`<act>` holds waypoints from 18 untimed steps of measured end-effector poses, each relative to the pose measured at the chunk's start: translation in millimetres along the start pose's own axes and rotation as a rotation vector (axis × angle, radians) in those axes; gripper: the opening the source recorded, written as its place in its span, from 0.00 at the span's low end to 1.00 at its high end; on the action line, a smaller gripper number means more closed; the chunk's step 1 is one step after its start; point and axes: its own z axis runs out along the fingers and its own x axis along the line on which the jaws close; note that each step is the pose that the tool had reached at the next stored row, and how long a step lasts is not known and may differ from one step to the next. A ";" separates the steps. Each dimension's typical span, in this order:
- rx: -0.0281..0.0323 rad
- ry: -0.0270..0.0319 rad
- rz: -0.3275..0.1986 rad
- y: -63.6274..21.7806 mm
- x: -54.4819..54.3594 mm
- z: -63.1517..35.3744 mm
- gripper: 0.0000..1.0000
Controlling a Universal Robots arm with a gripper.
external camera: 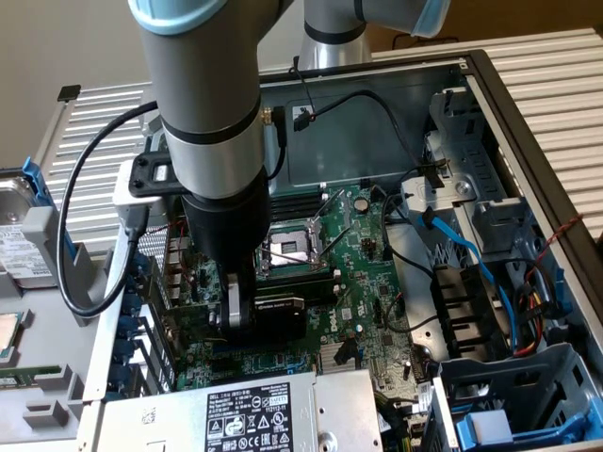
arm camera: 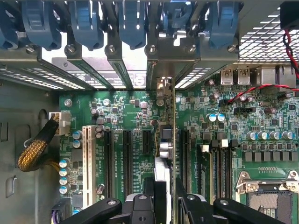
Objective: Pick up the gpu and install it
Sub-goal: 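Insert the gpu into the slot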
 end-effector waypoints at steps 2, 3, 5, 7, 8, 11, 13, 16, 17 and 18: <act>0.0000 0.0000 0.000 0.0 0.0 0.0 0.27; 0.0000 0.0000 0.000 0.0 0.0 0.0 0.27; 0.0000 0.0000 0.000 0.0 0.0 0.0 0.27; 0.0000 0.0000 0.000 0.0 0.0 0.0 0.27; 0.0000 0.0000 0.000 0.0 0.0 0.0 0.27; 0.0000 0.0001 0.000 0.0 0.0 0.0 0.27; 0.0000 -0.0009 0.000 0.1 -0.1 0.2 0.29; 0.0003 -0.0005 0.000 0.0 -0.1 0.3 0.41; 0.0000 -0.0001 0.000 0.0 0.0 0.0 0.41; 0.0000 0.0000 0.000 0.0 0.0 0.0 0.41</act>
